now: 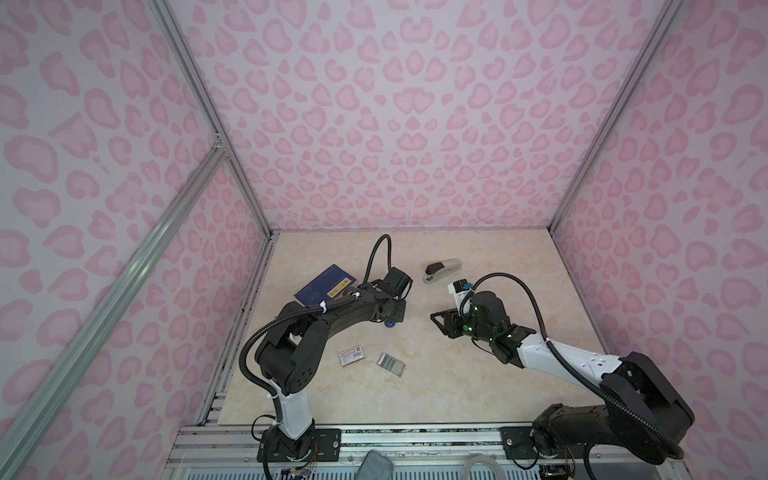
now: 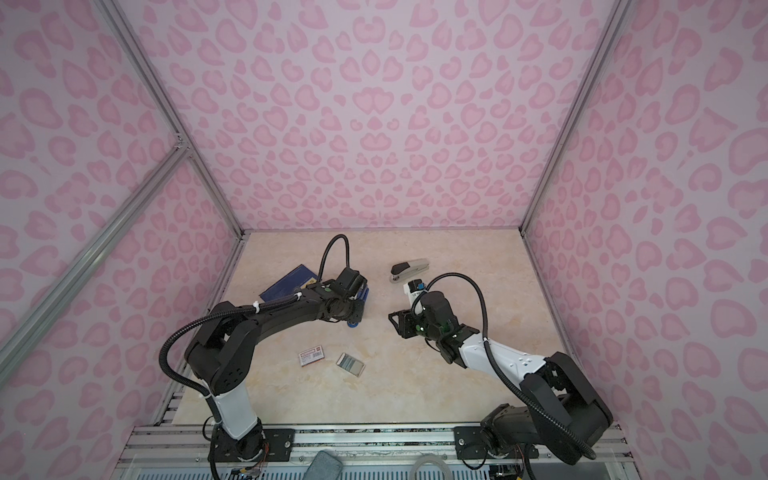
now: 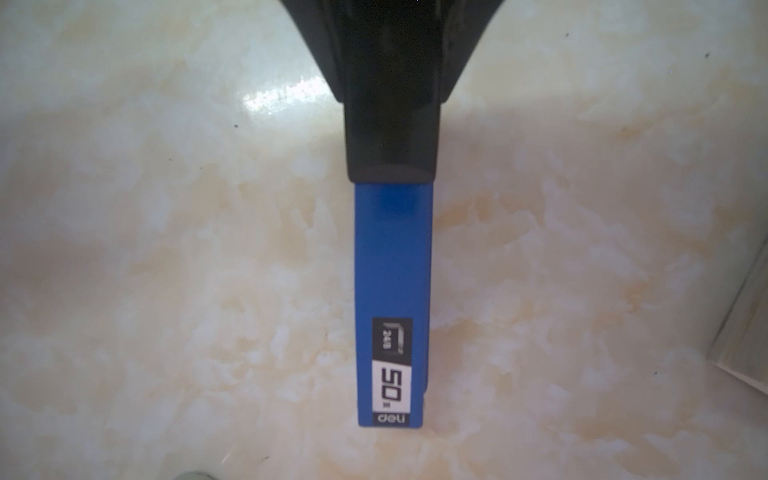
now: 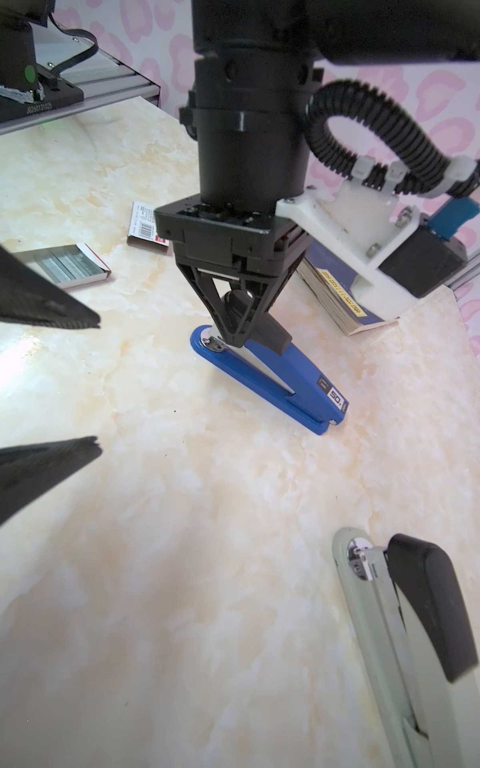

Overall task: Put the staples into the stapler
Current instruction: 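Release the blue stapler from the left gripper and lift away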

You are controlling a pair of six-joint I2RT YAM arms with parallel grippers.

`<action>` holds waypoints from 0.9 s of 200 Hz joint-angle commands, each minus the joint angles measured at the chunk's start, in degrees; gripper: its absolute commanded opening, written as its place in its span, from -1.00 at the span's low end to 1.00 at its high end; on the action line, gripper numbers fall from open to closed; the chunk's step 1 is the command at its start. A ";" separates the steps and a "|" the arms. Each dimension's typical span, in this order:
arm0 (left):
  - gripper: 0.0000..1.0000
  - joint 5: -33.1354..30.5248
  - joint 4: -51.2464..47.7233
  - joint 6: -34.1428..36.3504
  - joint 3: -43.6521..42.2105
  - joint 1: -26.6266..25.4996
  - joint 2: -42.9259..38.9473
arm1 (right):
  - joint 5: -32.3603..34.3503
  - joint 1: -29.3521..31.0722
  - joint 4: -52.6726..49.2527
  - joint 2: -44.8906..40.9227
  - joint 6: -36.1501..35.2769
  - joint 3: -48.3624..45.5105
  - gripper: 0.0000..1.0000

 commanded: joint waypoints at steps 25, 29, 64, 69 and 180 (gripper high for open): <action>-0.83 1.54 -1.30 -0.69 2.82 0.46 1.34 | 0.39 -0.32 0.57 -0.48 0.59 -0.66 -0.09; -0.83 1.62 -1.30 -0.70 2.85 0.49 1.30 | 0.49 -0.38 0.62 -0.49 0.59 -0.73 -0.09; -0.81 1.50 -1.79 -0.65 2.91 0.58 1.34 | 0.16 -0.41 1.48 0.27 1.10 -0.78 -0.09; -0.80 1.33 -1.91 -0.72 3.04 0.58 1.41 | 0.08 -0.39 1.66 0.46 1.18 -0.69 -0.09; -0.81 2.14 -5.98 1.95 17.32 2.86 10.19 | 0.15 -0.41 0.56 0.08 1.36 -0.42 -0.09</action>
